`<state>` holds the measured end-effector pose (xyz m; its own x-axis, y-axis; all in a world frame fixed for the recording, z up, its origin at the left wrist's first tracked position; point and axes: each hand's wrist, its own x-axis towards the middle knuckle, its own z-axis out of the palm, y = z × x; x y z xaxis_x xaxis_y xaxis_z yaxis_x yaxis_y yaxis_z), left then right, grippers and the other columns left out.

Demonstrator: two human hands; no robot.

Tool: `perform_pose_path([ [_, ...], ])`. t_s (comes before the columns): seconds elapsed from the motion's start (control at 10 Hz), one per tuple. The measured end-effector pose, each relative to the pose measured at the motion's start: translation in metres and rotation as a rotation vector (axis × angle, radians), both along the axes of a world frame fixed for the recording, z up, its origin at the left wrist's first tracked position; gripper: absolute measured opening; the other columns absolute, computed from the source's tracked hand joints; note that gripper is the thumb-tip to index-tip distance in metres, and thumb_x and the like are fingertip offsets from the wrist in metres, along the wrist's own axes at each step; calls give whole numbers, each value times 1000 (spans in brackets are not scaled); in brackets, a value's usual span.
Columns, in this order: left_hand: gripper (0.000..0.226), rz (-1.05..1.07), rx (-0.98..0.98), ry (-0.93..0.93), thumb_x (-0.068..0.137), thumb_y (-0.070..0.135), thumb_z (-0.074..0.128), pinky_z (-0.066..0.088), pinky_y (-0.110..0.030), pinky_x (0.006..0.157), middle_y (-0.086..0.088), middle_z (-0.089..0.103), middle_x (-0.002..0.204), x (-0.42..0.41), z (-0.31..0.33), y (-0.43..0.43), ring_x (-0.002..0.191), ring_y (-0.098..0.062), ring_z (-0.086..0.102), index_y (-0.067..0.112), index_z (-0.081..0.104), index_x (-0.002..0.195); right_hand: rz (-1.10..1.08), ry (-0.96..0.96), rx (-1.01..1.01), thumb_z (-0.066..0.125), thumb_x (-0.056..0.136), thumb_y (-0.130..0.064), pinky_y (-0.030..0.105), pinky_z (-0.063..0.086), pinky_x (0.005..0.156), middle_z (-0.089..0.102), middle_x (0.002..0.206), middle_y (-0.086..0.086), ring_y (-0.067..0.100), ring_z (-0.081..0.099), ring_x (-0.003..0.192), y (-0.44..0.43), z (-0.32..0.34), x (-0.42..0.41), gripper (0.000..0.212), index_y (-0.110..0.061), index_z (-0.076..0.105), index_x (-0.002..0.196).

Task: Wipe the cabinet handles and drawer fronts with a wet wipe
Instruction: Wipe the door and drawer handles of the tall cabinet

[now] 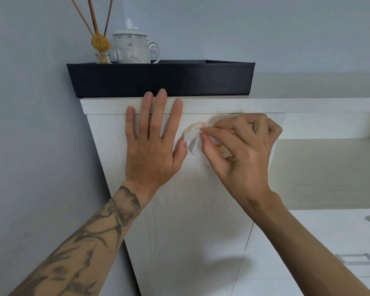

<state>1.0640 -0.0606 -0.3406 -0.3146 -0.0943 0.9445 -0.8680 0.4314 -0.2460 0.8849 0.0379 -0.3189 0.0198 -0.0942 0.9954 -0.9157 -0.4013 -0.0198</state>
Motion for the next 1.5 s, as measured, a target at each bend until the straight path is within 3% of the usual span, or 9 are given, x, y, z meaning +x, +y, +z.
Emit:
perform_pose_path([
  [0.4, 72, 1, -5, 13, 111, 42, 38, 2, -58, 132, -18, 16, 172, -1, 0, -1, 161, -40, 13, 17, 8, 171, 44, 43, -36, 77, 101, -26, 45, 33, 91, 77, 100, -9, 22, 55, 98, 4, -5, -23, 9, -22, 85, 99],
  [0.6, 74, 6, 9, 13, 110, 43, 39, -1, -57, 133, -18, 13, 173, -1, 0, -1, 161, -38, 8, 19, 6, 171, -3, -9, -43, 78, 100, -21, 55, 37, 83, 76, 101, -6, 34, 59, 96, 15, -11, -67, 6, -18, 83, 97],
  [0.8, 73, -2, 11, 7, 111, 43, 37, 0, -57, 132, -18, 14, 173, -1, 0, -1, 161, -38, 9, 18, 6, 171, 25, 30, 3, 78, 100, -25, 46, 34, 89, 76, 105, -8, 25, 55, 103, 12, -6, -46, 8, -20, 83, 103],
  [1.0, 73, 0, 12, 12, 111, 44, 36, -2, -56, 133, -18, 14, 172, -1, 0, 0, 161, -38, 8, 19, 5, 171, -41, 18, -10, 75, 101, -14, 50, 41, 79, 76, 100, 3, 32, 57, 95, 19, -12, -75, 8, -9, 81, 99],
  [1.1, 74, 2, 17, 11, 111, 45, 36, -3, -55, 133, -17, 13, 173, -1, 1, -1, 161, -37, 7, 19, 3, 172, -42, -95, 3, 68, 104, -7, 40, 46, 81, 72, 95, 12, 27, 59, 90, 24, -13, -81, 13, -1, 75, 95],
  [1.2, 74, -3, 13, 9, 111, 45, 36, -3, -55, 133, -17, 14, 172, -2, 1, 0, 161, -37, 8, 19, 3, 172, -2, -191, 56, 66, 102, 1, 14, 43, 86, 70, 95, 13, 11, 55, 93, 27, -6, -79, 8, 1, 74, 99],
  [1.3, 74, -2, 13, 9, 111, 45, 36, -3, -55, 133, -18, 14, 172, -1, 1, 0, 161, -37, 7, 19, 2, 172, 59, -188, 156, 67, 98, 6, 12, 47, 86, 71, 108, 12, 12, 62, 102, 28, -6, -71, 18, -4, 79, 106],
  [1.4, 73, -6, 13, 10, 111, 45, 34, -3, -55, 133, -17, 14, 172, -2, 1, 0, 161, -37, 7, 19, 2, 172, 143, -235, 227, 74, 96, -6, 22, 53, 84, 71, 115, 7, 13, 67, 110, 32, -5, -70, 16, -10, 80, 110],
  [1.5, 73, -2, 19, 10, 111, 45, 34, -3, -55, 133, -17, 14, 172, -2, 1, 0, 161, -37, 7, 19, 2, 172, 171, -208, 246, 81, 96, -18, 29, 56, 92, 73, 114, 6, 17, 69, 109, 35, -2, -75, 16, -11, 80, 110],
])
